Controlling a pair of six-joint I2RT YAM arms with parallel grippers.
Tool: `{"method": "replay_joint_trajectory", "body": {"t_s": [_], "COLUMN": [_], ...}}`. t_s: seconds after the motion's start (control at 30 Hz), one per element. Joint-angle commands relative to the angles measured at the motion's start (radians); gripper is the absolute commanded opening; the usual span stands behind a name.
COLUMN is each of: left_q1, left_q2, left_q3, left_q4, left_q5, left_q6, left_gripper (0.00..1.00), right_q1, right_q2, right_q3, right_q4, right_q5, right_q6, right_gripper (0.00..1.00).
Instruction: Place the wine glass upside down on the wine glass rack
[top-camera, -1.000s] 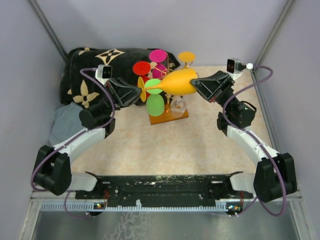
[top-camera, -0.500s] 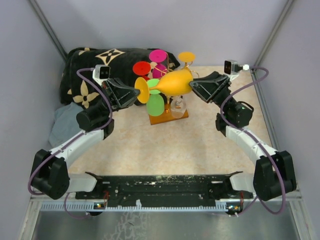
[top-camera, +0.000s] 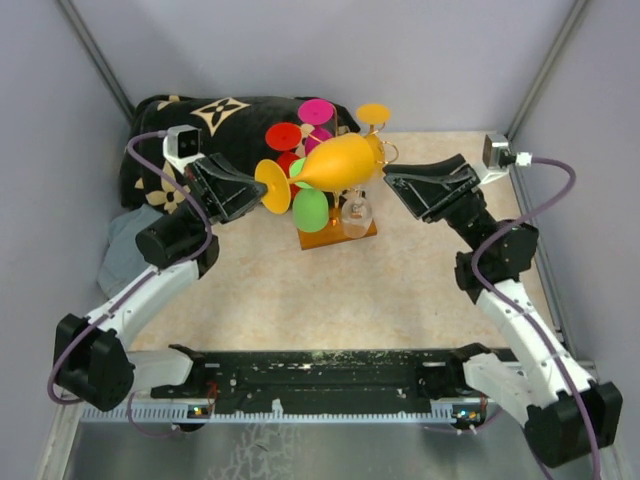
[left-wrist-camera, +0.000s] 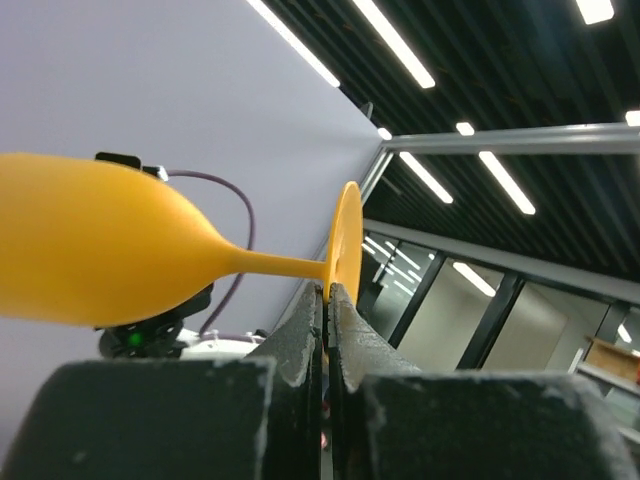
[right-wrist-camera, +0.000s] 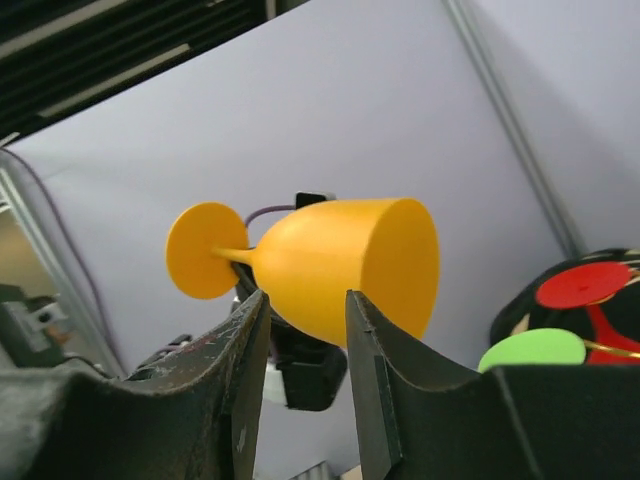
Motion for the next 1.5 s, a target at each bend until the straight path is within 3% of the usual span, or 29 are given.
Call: {"method": "replay_joint_trajectory", "body": {"t_s": [0.0,0.3,0.5,0.8,1.3,1.37,1.47], "left_q1": [0.011,0.009,0.009,0.009,0.010,0.010,0.010], "left_q2": [-0.045,-0.171,-0.198,-0.221,-0.225,-0.225,-0.230], "left_q3": [0.052,0.153,0.169,0.182,0.190,0.191,0.191], "left_q4": [0.073,-0.602,-0.822,-0.975,-1.002,-1.000,-1.000], "left_q5": [0.057,0.150,0.129,0.072,0.071,0.074,0.075], "left_q6": [0.096,0.562,0.707,0.825,0.852,0.849,0.851], "left_gripper": [0.00,0.00,0.00,0.00,0.00,0.00,0.00], "right_q1": [-0.003,0.014,0.114,0.238,0.393,0.403,0.415], "right_q2": [-0.119,-0.092,-0.030,0.018,0.113,0.121,0.126], "right_q3": [0.094,0.224,0.312,0.376,0.443,0.446,0.451], "right_q4": [-0.395,-0.586,-0.692,-0.715,-0.755,-0.755,-0.762], "right_q5": [0.075,-0.005,-0.002,0.029,0.090,0.097,0.106], "right_q6": [-0.313,-0.328,-0.361,-0.405,-0.477,-0.480,-0.487], "right_gripper": [0.37,0.37,0.37,0.37,0.36,0.33,0.13]}}
